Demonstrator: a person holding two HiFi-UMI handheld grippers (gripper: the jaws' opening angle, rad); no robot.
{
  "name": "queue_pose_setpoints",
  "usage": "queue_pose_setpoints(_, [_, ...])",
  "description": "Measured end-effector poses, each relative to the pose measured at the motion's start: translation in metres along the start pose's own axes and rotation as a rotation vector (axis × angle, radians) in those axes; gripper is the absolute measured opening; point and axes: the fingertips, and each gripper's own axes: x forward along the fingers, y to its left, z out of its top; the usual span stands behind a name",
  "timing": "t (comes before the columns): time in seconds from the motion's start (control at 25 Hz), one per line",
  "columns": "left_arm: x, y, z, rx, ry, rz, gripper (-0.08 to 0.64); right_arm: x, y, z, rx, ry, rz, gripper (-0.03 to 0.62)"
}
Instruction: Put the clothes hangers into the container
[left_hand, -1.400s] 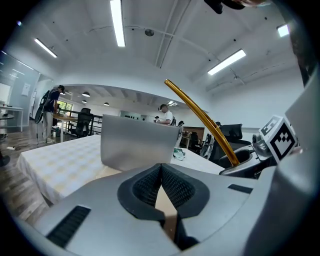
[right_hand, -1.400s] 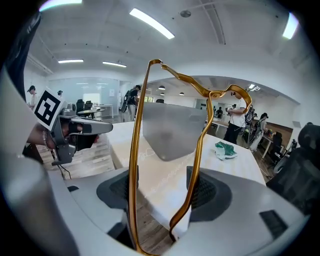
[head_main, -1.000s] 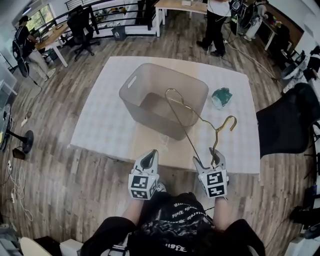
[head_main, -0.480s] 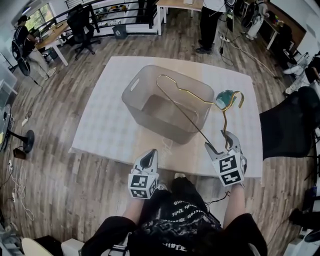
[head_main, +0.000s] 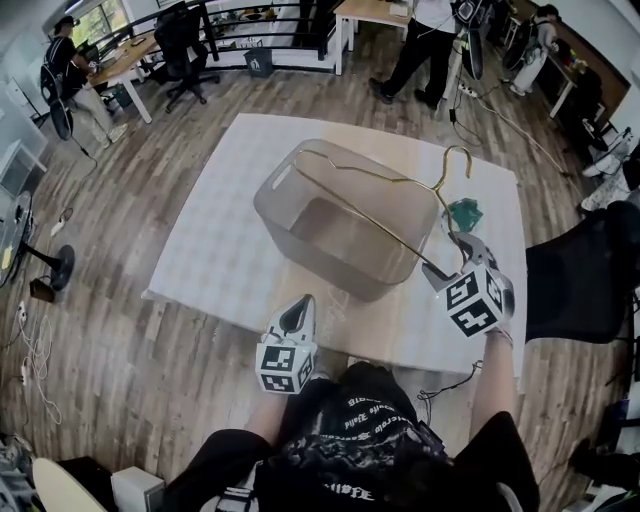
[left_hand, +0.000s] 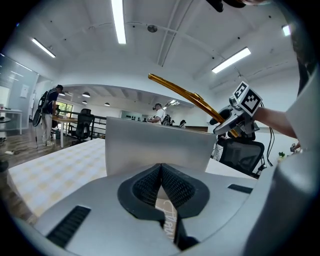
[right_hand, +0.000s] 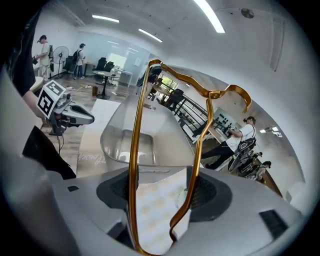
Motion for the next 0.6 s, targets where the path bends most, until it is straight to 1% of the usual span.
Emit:
queue_pose_setpoints(0.12, [0.002,0.001,0.000,0.000,0.002,0.005,0.020,0.011,-0.013,0.006,-0.083,0.035,0.014,0.307])
queue_pose_setpoints(0.28, [0.009,0.007,0.002,-0.006,-0.002,0.029,0.020,0.033,-0.028,0.012,-0.190,0.091,0.058,0.307])
queue_pose_setpoints(0.44, [0.009,0.013,0.004,-0.013,-0.008,0.057,0.020,0.045,-0.034,0.016,-0.246,0.122,0.116,0.310])
queue_pose_setpoints(0.6, [0.013,0.024,0.004,-0.025,-0.014,0.093,0.020,0.056,-0.048,0.021,-0.320,0.168,0.137,0.308])
